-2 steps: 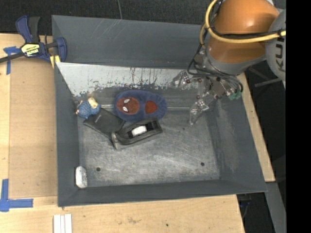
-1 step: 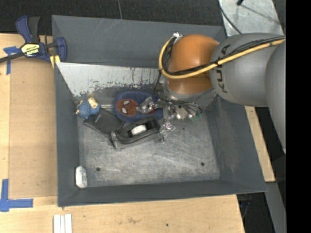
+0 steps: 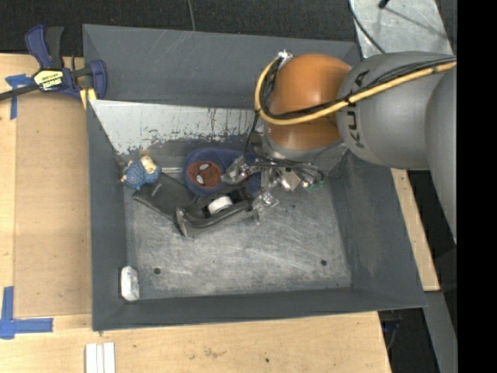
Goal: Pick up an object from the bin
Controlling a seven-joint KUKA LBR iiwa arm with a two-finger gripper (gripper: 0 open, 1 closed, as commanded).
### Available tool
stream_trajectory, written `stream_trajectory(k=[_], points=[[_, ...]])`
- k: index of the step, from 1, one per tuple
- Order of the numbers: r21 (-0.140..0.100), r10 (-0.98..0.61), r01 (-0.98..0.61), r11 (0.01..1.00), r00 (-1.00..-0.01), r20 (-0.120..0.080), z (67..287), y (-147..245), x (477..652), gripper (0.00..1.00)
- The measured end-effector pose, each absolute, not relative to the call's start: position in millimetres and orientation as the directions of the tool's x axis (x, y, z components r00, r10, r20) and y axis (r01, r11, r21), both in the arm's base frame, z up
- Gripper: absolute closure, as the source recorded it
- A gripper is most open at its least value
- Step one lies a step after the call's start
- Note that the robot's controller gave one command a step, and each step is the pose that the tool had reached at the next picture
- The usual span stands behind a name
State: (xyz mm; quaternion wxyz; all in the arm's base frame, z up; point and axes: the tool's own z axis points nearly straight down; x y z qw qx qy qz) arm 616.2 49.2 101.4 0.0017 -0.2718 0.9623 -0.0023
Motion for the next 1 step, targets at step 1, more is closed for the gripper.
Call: stream_trajectory(k=[1], points=[[-0.004, -0.625, -0.625, 0.780, -0.780, -0.004, 258.1, 47.8, 600.7, 1.00]])
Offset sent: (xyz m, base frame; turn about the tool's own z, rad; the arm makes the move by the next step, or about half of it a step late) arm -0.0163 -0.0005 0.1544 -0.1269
